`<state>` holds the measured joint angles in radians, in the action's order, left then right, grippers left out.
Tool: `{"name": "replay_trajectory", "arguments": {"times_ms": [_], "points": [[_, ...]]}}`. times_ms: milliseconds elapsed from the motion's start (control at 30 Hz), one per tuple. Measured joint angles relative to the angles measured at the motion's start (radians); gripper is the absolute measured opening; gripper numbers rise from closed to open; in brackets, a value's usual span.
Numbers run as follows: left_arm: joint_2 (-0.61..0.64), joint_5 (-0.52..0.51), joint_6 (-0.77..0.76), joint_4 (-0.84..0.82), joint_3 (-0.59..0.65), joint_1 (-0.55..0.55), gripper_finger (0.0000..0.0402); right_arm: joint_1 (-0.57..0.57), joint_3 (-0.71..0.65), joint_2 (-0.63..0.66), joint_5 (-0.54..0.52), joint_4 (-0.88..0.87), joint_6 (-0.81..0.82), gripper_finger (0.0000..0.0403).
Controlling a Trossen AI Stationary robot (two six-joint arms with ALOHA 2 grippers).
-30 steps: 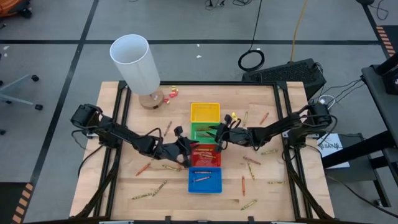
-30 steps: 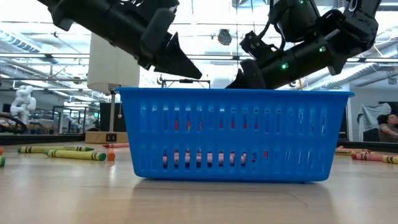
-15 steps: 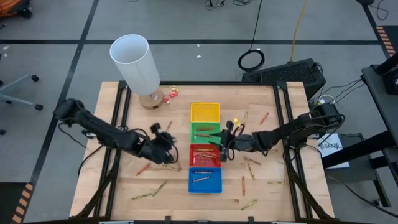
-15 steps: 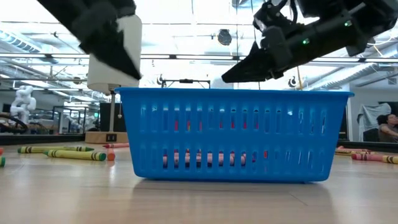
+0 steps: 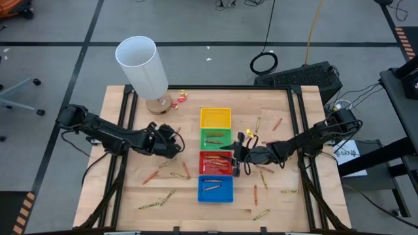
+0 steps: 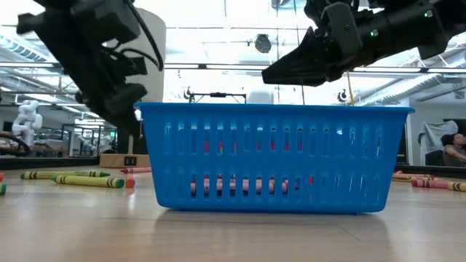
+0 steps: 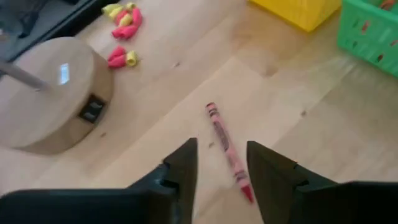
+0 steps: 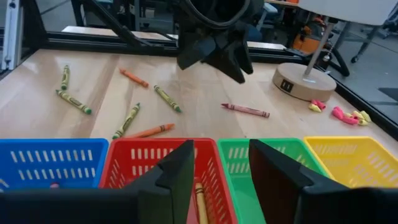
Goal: Sort crayons
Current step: Put the red crayon into the blue bin
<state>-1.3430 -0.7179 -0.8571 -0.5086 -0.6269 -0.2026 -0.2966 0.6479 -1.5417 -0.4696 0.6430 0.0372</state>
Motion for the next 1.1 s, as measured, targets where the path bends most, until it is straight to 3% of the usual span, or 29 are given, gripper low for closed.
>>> {"name": "replay_trajectory", "arguments": {"times_ms": [267,533,767,1100], "points": [[0.000,0.005,0.001,0.180,0.093,0.008,0.0197,0.000,0.000,0.000,0.000,-0.001,0.002,0.0137],[0.000,0.013,-0.014,0.315,0.144,0.029,0.0199,0.000,0.000,0.000,0.001,-0.003,0.003,0.0137],[-0.015,-0.046,0.108,0.321,0.147,0.050,0.0199,0.000,0.000,0.000,0.001,-0.005,-0.009,0.0137],[-0.103,-0.019,0.106,0.383,0.146,0.072,0.0198,0.000,0.000,0.000,0.001,-0.009,-0.003,0.0137]]}}
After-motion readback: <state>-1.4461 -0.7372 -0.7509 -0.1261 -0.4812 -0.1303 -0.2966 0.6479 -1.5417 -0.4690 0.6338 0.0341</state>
